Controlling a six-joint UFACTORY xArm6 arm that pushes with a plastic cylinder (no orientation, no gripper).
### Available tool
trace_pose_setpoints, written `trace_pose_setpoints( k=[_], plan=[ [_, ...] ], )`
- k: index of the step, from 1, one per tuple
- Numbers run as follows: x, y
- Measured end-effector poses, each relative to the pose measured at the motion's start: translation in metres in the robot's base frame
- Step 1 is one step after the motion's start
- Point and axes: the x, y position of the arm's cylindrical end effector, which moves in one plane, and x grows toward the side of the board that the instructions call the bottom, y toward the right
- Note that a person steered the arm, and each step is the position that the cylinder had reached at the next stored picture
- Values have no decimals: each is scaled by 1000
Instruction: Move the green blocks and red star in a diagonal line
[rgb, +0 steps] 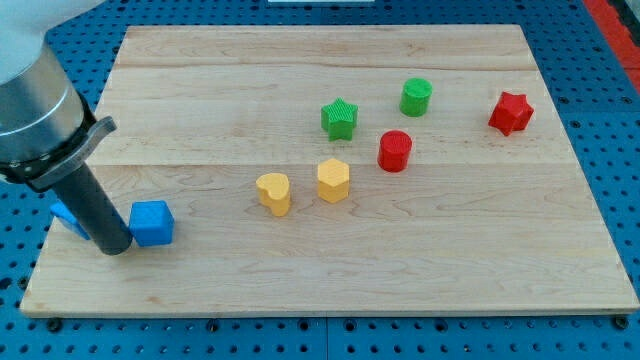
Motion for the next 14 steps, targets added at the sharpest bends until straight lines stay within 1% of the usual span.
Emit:
trace_pose_setpoints(
  k=[2,3,4,5,6,7,8,9,10,11,12,13,14],
  plan=[
    [0,0],
    [8,2],
    [24,35],
    [15,162],
    [-5,271],
    [-53,349],
    [-99,390],
    [-131,464],
    [-168,490],
    [-153,517],
    [-150,478],
    [-176,421],
    [-223,386]
  ],
)
